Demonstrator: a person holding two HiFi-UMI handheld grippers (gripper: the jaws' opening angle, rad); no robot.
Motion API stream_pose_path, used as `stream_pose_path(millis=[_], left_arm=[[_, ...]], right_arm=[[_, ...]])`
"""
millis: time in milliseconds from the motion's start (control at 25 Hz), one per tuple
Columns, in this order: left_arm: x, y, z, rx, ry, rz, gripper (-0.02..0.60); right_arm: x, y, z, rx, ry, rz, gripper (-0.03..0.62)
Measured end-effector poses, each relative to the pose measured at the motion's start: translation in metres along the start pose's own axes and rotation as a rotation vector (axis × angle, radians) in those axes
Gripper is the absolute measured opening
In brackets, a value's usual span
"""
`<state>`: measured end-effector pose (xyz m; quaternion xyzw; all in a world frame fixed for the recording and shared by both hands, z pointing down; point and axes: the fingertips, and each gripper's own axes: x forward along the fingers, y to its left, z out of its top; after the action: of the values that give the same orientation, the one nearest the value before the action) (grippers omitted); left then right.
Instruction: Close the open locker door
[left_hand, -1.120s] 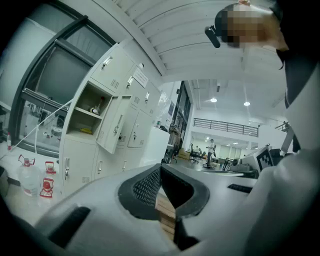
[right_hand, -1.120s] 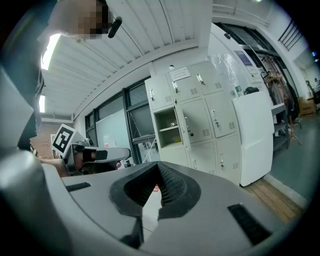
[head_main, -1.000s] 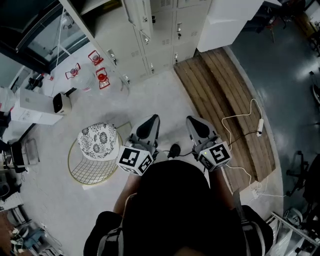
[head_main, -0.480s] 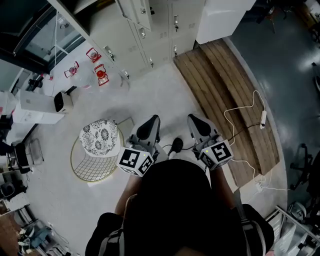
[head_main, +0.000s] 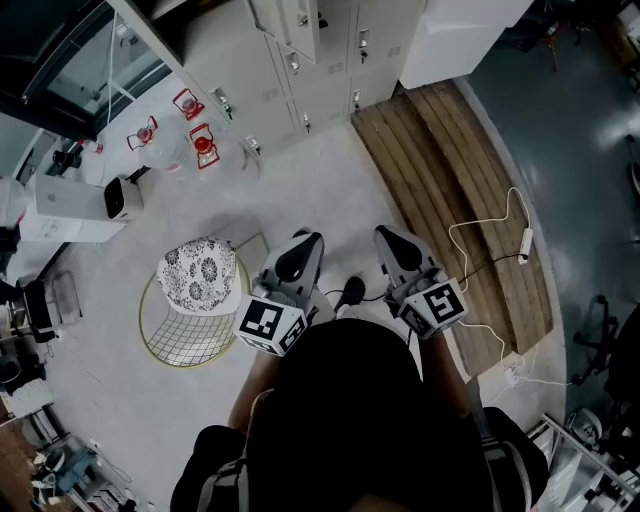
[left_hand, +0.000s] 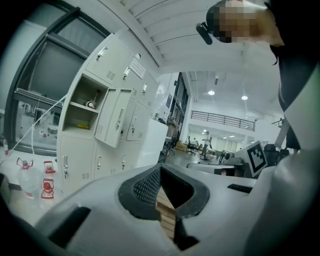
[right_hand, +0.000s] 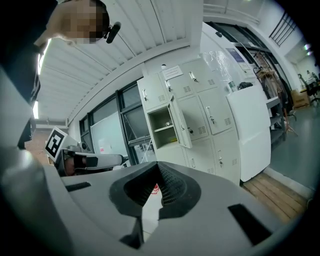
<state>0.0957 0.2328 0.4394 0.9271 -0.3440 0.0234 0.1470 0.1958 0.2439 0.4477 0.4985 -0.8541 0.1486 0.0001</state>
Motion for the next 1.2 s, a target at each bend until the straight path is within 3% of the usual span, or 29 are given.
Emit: stream_pose_path(millis=[200, 440, 720, 960, 1200], left_arm=[[0.023, 0.039, 0.014, -0.038, -0.020, -0.035, 0.018], [0.053, 0.089, 0.044, -0.045, -0.067, -0.055, 0.017], [0.072, 0.148, 0.071, -0.057, -0.103, -0.082, 0.018], [0.083, 0.187, 0.081, -0.034, -0.074, -0.117, 0.018], [0.090, 0.216, 0.086, -0.003, -0.049, -0.160, 0.018]], right_arm=[[0.037, -0.007, 0.012, -0.011, 0.024, -0.013, 0.003], [0.085, -0.018, 0.037, 0.074, 0.004, 0.017, 0.003], [0.146, -0.025, 0.058, 0.016, 0.001, -0.020, 0.003], [0.194, -0.023, 0.057, -0.037, 0.051, -0.064, 0.003], [0.235, -0.011, 0.064, -0.045, 0.070, -0.049, 0.005]])
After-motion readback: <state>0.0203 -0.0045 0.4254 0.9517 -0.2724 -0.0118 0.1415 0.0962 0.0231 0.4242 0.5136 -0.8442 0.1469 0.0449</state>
